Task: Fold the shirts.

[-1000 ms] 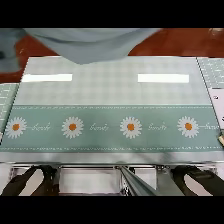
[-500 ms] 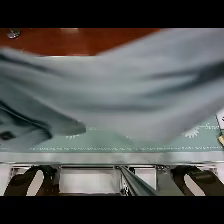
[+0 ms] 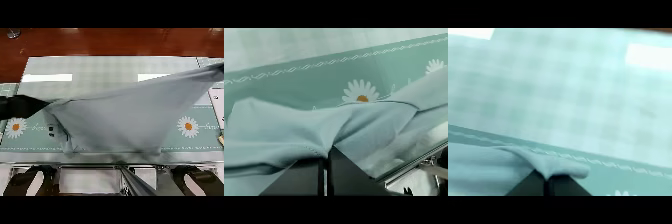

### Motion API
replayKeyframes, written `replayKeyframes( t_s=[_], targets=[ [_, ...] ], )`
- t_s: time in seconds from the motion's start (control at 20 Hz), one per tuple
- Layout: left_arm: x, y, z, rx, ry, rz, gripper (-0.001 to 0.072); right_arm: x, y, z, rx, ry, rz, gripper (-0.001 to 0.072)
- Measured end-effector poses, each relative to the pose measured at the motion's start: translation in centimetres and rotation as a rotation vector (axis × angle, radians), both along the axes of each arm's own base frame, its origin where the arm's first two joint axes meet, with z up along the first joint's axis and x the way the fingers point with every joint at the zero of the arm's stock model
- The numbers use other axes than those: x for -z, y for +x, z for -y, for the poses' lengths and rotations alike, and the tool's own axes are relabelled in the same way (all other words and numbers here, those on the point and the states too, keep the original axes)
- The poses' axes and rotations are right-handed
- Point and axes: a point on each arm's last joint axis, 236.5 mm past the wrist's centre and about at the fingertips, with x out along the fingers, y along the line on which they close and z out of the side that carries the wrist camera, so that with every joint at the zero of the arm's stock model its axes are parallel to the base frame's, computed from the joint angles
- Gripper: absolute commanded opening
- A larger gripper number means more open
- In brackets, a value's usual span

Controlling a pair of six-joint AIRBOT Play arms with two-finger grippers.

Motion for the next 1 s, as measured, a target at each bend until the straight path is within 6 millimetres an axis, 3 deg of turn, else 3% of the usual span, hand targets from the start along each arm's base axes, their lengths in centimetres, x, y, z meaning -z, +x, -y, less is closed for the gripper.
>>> replayKeyframes(
  t_s=[0.3, 0.55, 0.6, 0.65, 0.7, 0.75, 0.85, 1.0],
  targets=[
    [9.4, 10.4, 0.7, -0.069, -0.040, -0.129, 0.0021, 10.7, 10.5, 2.5, 0.125, 0.073, -0.185, 0.0024],
    [14.0, 18.9, 2.8, -0.082, -0.038, -0.165, 0.0023, 17.4, 18.9, 2.0, 0.166, 0.243, -0.246, 0.0024],
    [14.6, 20.1, 3.1, -0.088, -0.044, -0.174, 0.0094, 18.5, 20.2, 1.6, 0.174, 0.287, -0.258, 0.0025],
    [14.9, 21.2, 3.5, -0.095, -0.055, -0.180, 0.0411, 19.4, 21.3, 1.1, 0.179, 0.328, -0.272, 0.0099],
    [15.2, 22.1, 3.8, -0.102, -0.065, -0.190, 0.0696, 20.3, 22.2, 0.7, 0.184, 0.376, -0.287, 0.0436],
    [15.3, 22.5, 3.9, -0.103, -0.074, -0.200, 0.0702, 20.9, 22.8, 0.3, 0.187, 0.418, -0.302, 0.0620],
    [15.3, 22.5, 3.5, -0.079, -0.066, -0.234, 0.0702, 21.5, 23.4, 0.1, 0.176, 0.485, -0.328, 0.0614],
    [16.5, 19.8, -0.6, -0.049, 0.030, -0.365, 0.0702, 22.5, 21.3, 1.6, 0.109, 0.485, -0.424, 0.0614]
  ],
)
